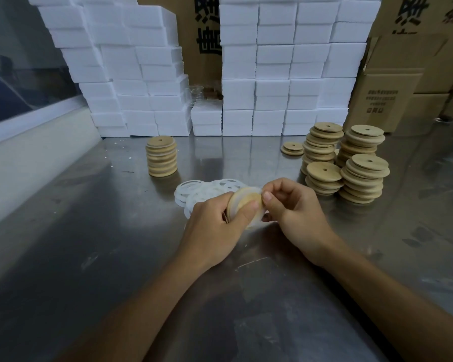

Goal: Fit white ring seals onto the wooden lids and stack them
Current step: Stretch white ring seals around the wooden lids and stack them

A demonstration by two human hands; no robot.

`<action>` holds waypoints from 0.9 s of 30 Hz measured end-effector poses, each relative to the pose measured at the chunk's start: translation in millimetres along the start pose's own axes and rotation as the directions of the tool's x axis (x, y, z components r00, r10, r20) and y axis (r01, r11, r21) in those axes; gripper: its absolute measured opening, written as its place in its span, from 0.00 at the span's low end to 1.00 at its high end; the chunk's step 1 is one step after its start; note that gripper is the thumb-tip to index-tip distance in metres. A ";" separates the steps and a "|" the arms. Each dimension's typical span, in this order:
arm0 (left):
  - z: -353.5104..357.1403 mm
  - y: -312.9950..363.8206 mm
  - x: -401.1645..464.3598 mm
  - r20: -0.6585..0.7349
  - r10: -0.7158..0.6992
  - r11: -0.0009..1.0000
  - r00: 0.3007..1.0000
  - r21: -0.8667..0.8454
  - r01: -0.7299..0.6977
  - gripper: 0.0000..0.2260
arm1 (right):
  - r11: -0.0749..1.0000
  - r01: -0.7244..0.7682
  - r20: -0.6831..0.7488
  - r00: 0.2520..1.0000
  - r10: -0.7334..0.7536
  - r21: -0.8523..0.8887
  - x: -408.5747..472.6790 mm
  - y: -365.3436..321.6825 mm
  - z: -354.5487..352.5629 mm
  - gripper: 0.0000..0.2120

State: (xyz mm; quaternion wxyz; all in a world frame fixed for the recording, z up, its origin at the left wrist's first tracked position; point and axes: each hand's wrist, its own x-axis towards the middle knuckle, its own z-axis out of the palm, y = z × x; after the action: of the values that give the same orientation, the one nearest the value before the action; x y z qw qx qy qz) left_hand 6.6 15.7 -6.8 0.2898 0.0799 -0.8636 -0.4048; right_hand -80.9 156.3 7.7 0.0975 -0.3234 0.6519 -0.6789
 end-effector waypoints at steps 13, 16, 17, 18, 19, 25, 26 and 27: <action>-0.1 1.2 -1.1 0.140 -0.068 0.997 0.988 -0.020 0.071 0.26 | 0.841 0.252 0.159 0.967 -0.200 -0.479 -0.3 -7.7 -4.0 0.06; -1.4 0.5 -1.5 0.112 -0.001 1.000 0.994 -0.009 0.002 0.27 | 0.834 0.247 0.178 0.967 -0.181 -0.494 -0.3 -10.5 -8.0 0.07; -1.6 0.2 -1.7 0.090 0.032 0.999 0.995 0.018 -0.033 0.26 | 0.836 0.243 0.176 0.968 -0.178 -0.493 -0.6 -10.4 -9.2 0.07; -1.6 -0.1 -1.5 0.060 0.069 0.996 0.996 0.048 -0.071 0.25 | 0.838 0.238 0.165 0.970 -0.179 -0.491 -1.1 -9.9 -10.2 0.07; -1.4 -0.4 -1.4 0.025 0.109 0.991 0.994 0.076 -0.110 0.23 | 0.842 0.232 0.147 0.972 -0.182 -0.488 -1.8 -9.1 -10.5 0.07; -2.4 0.0 1.4 -0.164 0.243 0.970 0.956 0.069 -0.235 0.06 | 0.774 0.301 0.089 0.948 -0.305 -0.558 -2.8 -6.4 -6.4 0.05; -2.5 0.4 1.2 -0.173 0.249 0.969 0.953 0.046 -0.244 0.03 | 0.758 0.314 0.097 0.943 -0.318 -0.571 -2.5 -6.3 -6.1 0.05; -2.8 1.0 0.9 -0.177 0.244 0.969 0.954 0.018 -0.245 0.01 | 0.743 0.324 0.108 0.940 -0.324 -0.585 -2.1 -6.1 -6.0 0.05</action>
State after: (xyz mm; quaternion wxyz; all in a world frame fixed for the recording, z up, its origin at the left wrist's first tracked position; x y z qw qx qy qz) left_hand 7.6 14.2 -4.2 0.4136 0.0077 -0.8367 -0.3589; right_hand -81.0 163.2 13.2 -0.1284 -0.4455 0.7653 -0.4465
